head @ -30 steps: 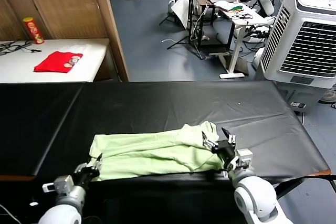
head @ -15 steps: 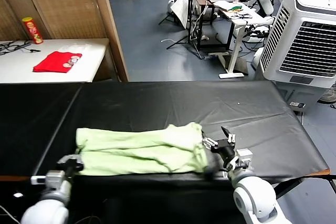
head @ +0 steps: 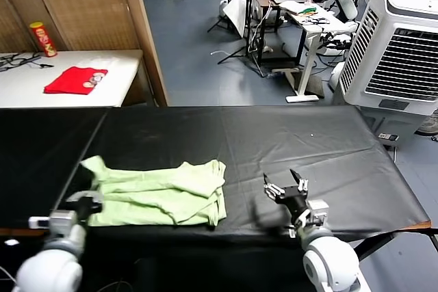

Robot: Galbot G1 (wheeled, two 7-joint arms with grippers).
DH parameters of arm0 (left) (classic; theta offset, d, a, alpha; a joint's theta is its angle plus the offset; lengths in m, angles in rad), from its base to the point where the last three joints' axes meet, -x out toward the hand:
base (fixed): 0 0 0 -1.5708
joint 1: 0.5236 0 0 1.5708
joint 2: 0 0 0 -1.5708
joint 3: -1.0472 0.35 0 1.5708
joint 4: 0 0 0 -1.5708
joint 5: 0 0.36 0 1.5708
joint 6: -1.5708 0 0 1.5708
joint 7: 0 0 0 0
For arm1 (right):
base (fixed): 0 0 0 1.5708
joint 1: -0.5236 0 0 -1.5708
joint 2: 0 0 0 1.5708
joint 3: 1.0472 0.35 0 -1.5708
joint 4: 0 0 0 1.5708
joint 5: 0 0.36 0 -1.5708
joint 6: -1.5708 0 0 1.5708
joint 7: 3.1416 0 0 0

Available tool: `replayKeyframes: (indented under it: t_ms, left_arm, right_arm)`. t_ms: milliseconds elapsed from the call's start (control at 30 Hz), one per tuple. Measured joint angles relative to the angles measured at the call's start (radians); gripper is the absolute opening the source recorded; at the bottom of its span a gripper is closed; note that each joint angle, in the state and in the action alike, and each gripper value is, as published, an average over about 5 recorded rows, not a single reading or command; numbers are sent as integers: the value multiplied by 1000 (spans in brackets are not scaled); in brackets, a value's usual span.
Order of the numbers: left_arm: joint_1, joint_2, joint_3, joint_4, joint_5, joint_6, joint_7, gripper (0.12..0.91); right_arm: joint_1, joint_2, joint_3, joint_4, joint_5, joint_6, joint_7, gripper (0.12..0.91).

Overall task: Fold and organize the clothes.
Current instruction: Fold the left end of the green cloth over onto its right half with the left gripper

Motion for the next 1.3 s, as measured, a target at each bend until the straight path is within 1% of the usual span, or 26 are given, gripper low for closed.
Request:
replayKeyframes:
  t_ms: [67,133,200,333,533,800,867,900,1000,1033,1100,1133,1200,1267,1300]
  left_arm:
    - [-26,-38,72,-23,-54,29,-32,148]
    - [-53,-72,136,-32,-98,46,-51,148]
    - [-79,-102,188,-33,-126,50,-58,148]
    - [-128,-157,264,-15,-145,43,-60,148]
    - [-177,-221,318,31,-138,32,-58,148]
    - [-184,-270,337,54,-126,26,-55,150]
    - [-180,-276,340,54,-121,25,-52,184]
    - [-178,-280,343,55,-119,24,-50,217]
    - [-170,-291,351,52,-137,24,-49,366]
    - [-167,-295,354,50,-154,28,-54,433]
    - [-159,-307,358,40,-210,44,-73,533]
    - [-154,-314,359,34,-243,51,-83,600]
    - [-143,-327,357,20,-293,56,-92,692]
    - [-131,-335,350,5,-308,43,-80,761]
    - [-125,-335,344,-2,-301,32,-68,774]
  right_arm:
    - [-10,6,8,2,-6,1,0,798]
    - [-17,11,13,2,-11,2,0,798]
    - [-20,16,16,1,-17,2,0,798]
    - [-23,26,13,-4,-31,3,0,798]
    - [-20,33,7,-14,-40,3,-1,798]
    - [-1,31,-8,-34,-42,3,-6,798]
    - [5,30,-13,-39,-42,2,-8,798]
    - [9,29,-16,-42,-42,2,-10,798]
    - [22,26,-28,-51,-39,3,-21,798]
    - [26,24,-32,-53,-34,4,-27,798]
    - [36,20,-43,-57,-16,6,-44,798]
    - [41,18,-49,-58,-5,7,-53,798]
    - [53,12,-62,-60,20,10,-76,798]
    - [68,5,-80,-63,41,13,-103,798]
    - [77,0,-91,-67,50,16,-118,798]
